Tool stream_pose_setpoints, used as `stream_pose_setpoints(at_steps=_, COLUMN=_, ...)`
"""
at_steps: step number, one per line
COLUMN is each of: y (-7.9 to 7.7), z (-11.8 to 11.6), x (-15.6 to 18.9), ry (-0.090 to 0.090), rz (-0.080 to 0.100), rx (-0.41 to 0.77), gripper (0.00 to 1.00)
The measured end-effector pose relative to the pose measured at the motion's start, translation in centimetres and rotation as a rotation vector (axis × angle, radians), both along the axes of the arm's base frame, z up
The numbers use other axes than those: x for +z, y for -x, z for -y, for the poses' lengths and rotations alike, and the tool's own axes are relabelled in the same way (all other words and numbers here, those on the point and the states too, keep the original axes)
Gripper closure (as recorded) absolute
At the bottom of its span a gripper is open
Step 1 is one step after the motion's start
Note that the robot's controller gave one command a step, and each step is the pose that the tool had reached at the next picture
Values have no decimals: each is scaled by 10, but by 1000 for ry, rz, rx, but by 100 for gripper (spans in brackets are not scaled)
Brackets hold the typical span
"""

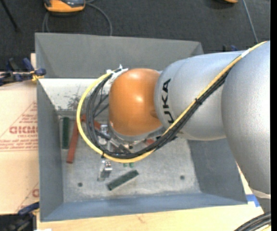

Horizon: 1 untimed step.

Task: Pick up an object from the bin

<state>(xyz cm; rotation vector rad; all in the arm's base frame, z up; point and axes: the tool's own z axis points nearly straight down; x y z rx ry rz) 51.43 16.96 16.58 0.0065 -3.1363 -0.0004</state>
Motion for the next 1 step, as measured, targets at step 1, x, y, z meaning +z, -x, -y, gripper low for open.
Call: stream_pose_setpoints(at_steps=1, y=-2, z=1, x=4, ry=-2, rz=7, rx=-4, gripper=0)
